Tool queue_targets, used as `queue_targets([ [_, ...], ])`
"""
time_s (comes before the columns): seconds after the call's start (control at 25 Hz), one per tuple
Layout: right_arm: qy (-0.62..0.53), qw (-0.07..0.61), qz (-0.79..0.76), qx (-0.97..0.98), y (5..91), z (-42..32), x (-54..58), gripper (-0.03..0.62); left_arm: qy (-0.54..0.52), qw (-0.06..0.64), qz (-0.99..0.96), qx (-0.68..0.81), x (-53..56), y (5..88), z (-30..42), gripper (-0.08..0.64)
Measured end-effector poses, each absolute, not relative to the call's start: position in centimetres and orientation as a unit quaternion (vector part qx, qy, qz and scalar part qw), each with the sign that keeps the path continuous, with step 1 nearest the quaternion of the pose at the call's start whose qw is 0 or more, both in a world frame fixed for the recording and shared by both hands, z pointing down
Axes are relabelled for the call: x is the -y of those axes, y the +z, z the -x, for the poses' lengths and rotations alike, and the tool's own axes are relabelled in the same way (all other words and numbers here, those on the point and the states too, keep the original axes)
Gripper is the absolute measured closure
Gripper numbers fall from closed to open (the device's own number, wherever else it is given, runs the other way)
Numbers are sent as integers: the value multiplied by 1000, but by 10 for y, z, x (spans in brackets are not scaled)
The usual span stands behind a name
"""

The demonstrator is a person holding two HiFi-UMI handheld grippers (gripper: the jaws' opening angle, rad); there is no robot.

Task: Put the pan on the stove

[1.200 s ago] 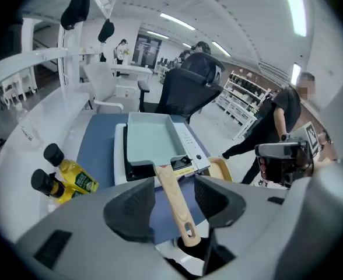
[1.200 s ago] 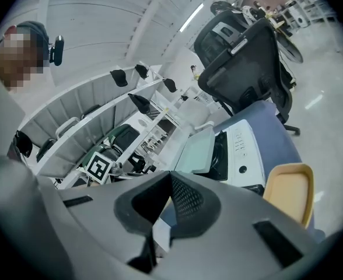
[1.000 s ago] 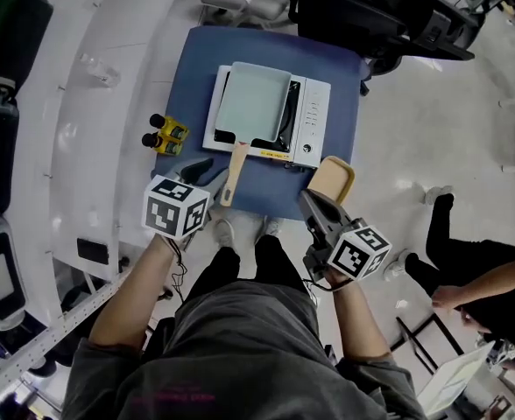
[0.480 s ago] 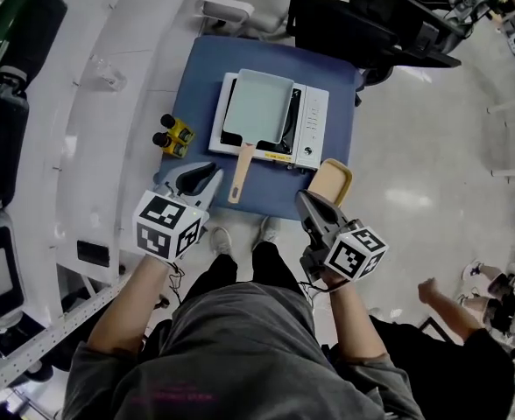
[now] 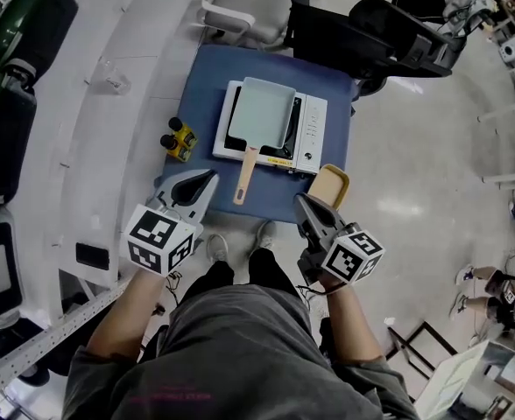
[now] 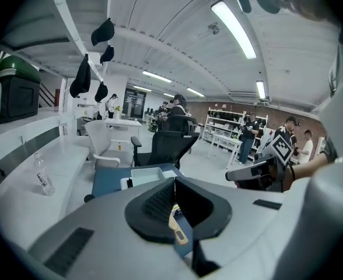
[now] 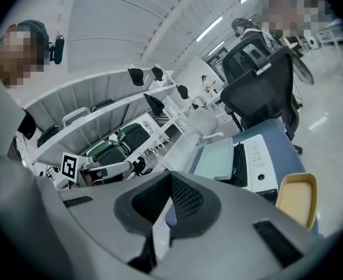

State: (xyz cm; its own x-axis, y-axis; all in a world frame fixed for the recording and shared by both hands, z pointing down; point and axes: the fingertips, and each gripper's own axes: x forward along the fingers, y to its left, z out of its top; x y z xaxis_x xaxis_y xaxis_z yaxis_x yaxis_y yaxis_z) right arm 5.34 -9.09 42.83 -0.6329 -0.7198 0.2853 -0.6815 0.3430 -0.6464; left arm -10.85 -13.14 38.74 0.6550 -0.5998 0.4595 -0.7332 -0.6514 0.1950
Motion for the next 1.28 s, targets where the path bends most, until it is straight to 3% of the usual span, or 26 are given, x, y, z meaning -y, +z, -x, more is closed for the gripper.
queue_targets([
  [0.52,-361,18,429,-828,406,-37,94,589,126,186,-910,349,115,372,123,558],
  [1.28,-350,18,418,-838,397,-27,101,590,125,191,-920,318,109,386,119,558],
])
